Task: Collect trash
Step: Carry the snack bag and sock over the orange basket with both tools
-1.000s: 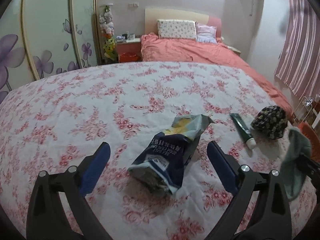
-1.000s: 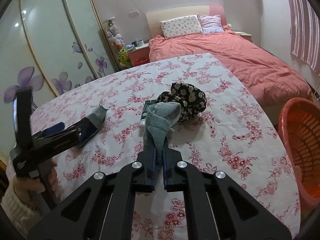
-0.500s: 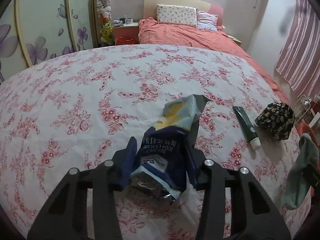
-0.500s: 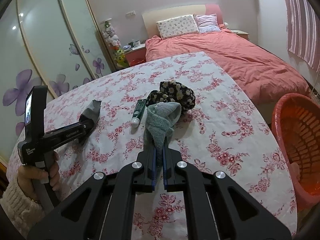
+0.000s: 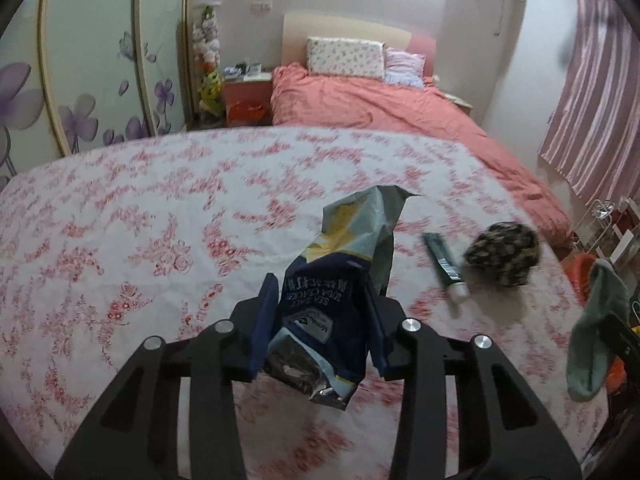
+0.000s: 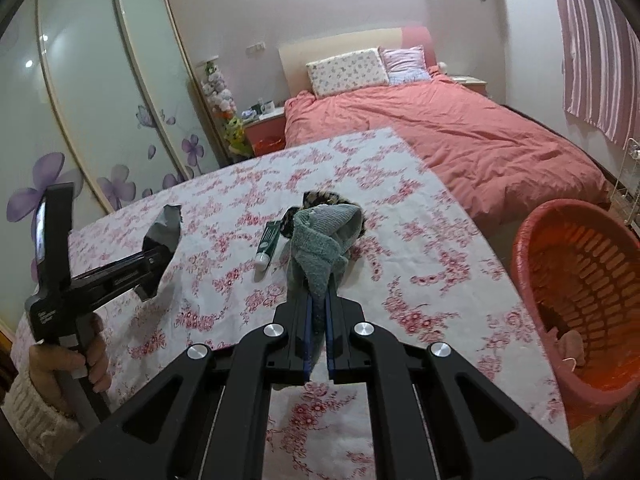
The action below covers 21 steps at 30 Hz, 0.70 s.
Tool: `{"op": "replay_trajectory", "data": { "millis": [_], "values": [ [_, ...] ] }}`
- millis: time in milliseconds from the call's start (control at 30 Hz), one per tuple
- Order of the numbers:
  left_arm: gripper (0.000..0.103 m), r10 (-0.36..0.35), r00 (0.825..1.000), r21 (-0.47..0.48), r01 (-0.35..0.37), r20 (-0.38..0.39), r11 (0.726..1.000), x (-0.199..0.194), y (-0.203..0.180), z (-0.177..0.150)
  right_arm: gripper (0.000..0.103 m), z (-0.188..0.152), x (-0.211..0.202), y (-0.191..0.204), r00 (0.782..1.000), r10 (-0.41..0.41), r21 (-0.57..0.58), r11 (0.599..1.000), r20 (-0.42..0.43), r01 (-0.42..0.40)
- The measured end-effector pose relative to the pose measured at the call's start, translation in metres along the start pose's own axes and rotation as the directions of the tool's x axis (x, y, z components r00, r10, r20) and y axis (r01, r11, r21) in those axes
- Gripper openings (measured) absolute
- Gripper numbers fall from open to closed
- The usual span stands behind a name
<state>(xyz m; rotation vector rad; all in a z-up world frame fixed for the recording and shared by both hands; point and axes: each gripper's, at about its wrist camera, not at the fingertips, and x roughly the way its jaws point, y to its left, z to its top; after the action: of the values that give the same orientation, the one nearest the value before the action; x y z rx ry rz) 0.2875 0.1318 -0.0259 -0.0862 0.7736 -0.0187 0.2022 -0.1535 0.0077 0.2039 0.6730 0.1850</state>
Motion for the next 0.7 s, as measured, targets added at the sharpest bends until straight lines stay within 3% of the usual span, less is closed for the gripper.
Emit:
{"op": "replay_trajectory", "data": {
  "millis": [300,700],
  "values": [
    [0.04,-0.109,0.991,0.037,0.106,0.083,0.994,-0.057,-0.051,-0.001,0.005,0.003,-0.042,-0.024,0.987,-0.093,0.018,0.996,0.129,0.092],
    [0.04,-0.255,0.961,0.121,0.243,0.103,0.963,-0.088,-0.123,-0.008,0.005,0.004,-0.083,-0.07,0.935,-0.24,0.082,0.971,0.263,0.226]
  ]
}}
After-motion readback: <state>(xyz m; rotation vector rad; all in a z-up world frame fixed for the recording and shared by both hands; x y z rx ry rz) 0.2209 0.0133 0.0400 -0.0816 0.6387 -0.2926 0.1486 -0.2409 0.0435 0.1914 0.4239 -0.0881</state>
